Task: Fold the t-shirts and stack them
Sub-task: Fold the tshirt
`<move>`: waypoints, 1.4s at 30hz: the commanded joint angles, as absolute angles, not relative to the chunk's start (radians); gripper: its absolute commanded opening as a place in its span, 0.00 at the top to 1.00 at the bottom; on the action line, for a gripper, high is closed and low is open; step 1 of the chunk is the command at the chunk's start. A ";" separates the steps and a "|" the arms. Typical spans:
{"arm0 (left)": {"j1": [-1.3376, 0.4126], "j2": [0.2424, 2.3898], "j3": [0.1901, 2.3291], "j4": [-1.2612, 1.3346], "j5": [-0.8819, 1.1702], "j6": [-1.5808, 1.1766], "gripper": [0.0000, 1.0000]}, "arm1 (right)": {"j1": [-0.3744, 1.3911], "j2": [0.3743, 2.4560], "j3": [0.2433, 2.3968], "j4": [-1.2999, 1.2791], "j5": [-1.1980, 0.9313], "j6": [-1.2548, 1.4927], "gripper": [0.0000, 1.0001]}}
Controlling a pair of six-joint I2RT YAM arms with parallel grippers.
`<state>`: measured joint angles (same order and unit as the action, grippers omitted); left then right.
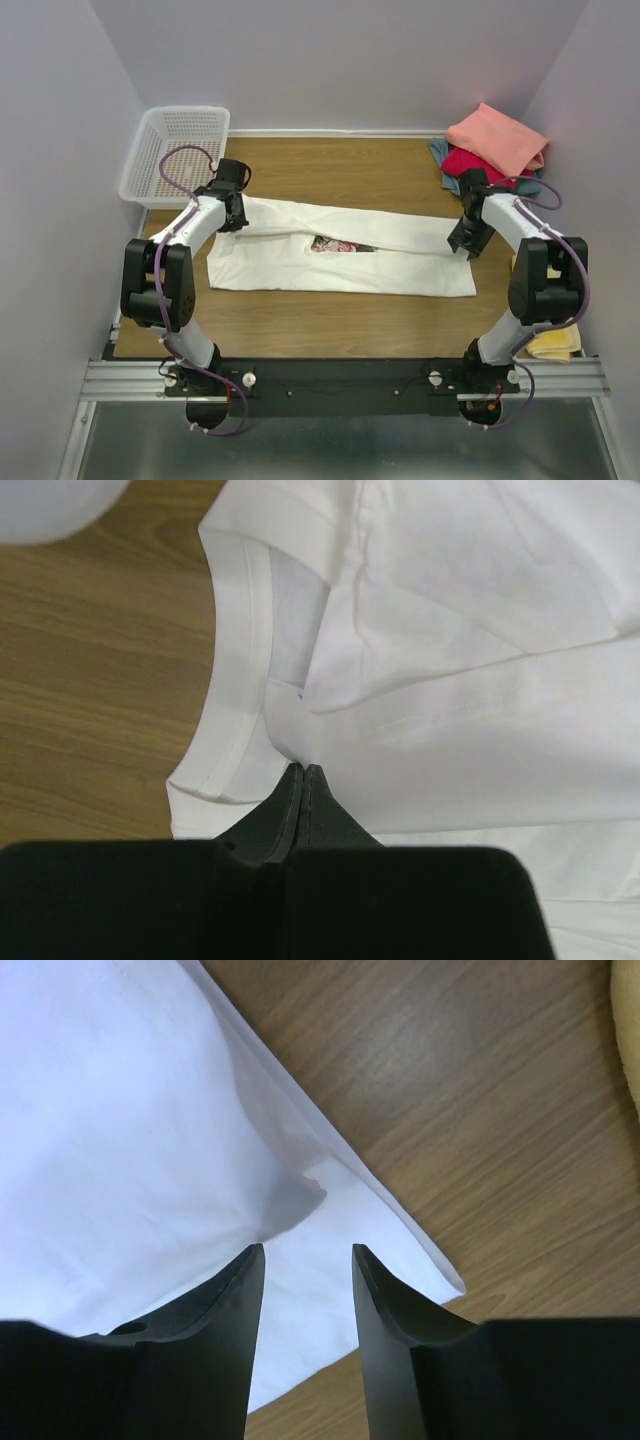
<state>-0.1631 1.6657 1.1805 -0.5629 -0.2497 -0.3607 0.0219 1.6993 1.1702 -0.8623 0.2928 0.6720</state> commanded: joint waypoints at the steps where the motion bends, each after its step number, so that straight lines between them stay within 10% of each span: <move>1: -0.166 1.647 1.132 -0.560 -0.232 -0.455 1.00 | 0.014 1.580 1.126 -0.865 0.272 0.681 0.51; 13: -0.179 1.602 1.114 -0.679 -0.317 -0.546 0.57 | 0.015 1.552 1.183 -0.865 0.253 0.686 0.51; 42: -0.229 1.930 1.519 -0.525 0.069 -0.354 0.56 | 0.179 1.693 1.296 -0.821 0.187 0.712 0.52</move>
